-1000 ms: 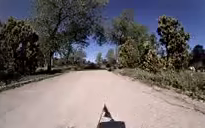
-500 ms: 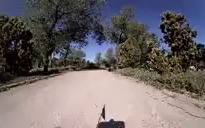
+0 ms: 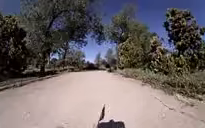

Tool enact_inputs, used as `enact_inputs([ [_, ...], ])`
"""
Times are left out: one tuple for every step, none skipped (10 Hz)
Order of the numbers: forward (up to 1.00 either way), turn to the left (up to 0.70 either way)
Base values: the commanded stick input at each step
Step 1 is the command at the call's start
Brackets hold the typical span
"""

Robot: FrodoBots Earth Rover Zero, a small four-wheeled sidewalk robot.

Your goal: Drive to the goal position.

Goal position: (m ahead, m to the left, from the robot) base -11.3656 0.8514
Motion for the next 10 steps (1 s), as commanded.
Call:
enact_inputs([
  [1.00, 0.04],
  [1.00, 0.04],
  [1.00, 0.04],
  [1.00, 0.04],
  [1.00, 0.06],
  [1.00, 0.13],
  [1.00, 0.20],
  [1.00, 0.28],
  [1.00, 0.35],
  [1.00, 0.42],
])
